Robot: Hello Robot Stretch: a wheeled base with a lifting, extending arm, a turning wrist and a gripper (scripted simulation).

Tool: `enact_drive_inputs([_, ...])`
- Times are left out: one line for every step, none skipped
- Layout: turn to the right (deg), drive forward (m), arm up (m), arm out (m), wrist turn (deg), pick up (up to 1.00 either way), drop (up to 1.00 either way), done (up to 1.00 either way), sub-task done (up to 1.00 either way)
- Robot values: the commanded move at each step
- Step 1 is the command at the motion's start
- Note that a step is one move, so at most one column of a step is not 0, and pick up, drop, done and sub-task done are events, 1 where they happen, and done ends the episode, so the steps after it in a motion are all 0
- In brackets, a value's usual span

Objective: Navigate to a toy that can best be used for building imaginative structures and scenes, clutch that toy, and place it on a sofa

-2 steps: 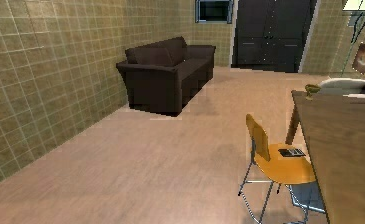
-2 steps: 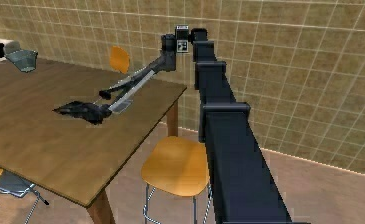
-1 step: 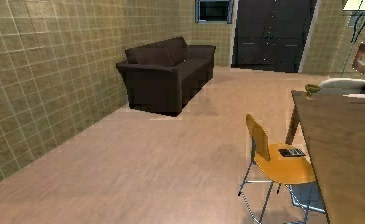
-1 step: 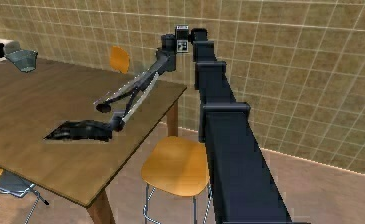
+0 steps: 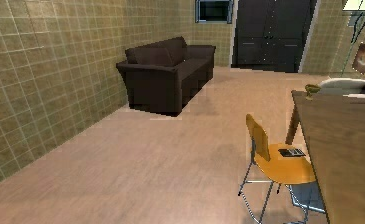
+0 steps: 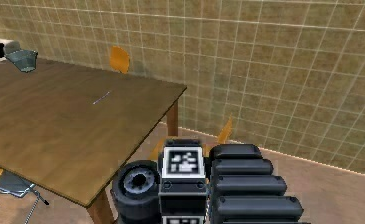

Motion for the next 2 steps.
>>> enact_drive_inputs([-9.0,0.00,0.00,0.00,0.0,0.00,0.00,0.00,0.00])
enact_drive_inputs([0.0,1.00,0.00,0.00,0.0,0.00,0.00,0.00,0.00])
